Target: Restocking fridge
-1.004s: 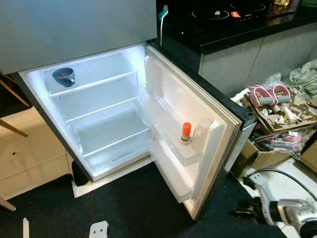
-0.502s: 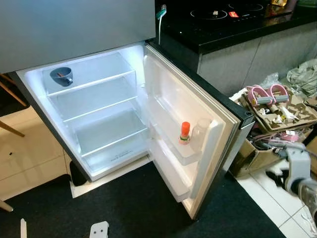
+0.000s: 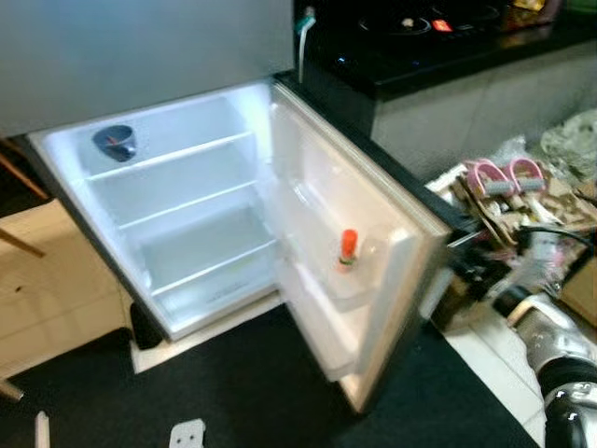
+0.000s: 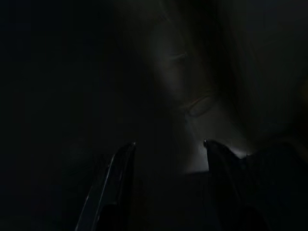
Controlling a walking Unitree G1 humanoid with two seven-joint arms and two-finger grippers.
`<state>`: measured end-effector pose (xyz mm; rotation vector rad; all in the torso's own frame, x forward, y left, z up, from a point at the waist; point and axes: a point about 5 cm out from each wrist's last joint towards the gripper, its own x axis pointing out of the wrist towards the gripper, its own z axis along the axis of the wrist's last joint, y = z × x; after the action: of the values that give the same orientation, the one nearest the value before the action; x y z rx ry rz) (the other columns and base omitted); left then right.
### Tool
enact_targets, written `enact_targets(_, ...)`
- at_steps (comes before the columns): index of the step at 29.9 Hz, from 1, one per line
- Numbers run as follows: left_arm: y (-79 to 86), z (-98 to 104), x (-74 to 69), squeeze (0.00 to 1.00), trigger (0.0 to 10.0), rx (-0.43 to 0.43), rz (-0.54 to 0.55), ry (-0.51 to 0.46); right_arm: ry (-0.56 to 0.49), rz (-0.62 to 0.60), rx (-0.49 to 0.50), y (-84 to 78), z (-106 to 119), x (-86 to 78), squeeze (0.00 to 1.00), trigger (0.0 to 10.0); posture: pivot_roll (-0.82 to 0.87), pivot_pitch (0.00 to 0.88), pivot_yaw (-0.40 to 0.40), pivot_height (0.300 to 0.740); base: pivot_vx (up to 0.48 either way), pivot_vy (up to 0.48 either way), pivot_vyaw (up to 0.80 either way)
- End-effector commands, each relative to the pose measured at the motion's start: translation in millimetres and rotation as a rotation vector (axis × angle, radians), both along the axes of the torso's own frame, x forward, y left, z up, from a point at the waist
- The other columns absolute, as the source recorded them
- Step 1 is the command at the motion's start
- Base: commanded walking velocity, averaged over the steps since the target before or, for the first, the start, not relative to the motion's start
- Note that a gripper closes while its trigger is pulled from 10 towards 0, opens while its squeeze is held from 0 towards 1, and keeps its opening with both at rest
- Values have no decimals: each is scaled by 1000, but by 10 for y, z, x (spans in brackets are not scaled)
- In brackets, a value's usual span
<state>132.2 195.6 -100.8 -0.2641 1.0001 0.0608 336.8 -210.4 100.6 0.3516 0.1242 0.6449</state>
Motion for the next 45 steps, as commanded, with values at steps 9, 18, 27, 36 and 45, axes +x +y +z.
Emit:
enact_targets(9,-1,-13,-35,0,10000,0,-2,14,-82,862,190,1423,216,-564,0,10000,-34,65,-2,740,0,0,0)
enact_targets(18,-4,-22,-61,0,10000,0,0,22,41,342,-10,1114,-224,-164,0,10000,-38,67,0,740,0,0,0)
enact_targets(27,-35,-22,-44,0,10000,-5,4,18,399,25,-238,513,-988,-541,0,10000,-35,62,-11,740,0,0,0)
enact_targets(36,-21,-18,-36,0,10000,7,-1,17,707,-246,-510,-76,-1582,-1231,0,10000,-29,56,-7,740,0,0,661)
enact_targets(45,-44,-12,-4,0,10000,1,-11,17,913,-360,-679,-353,-1845,-1823,0,10000,-25,35,5,740,0,0,717)
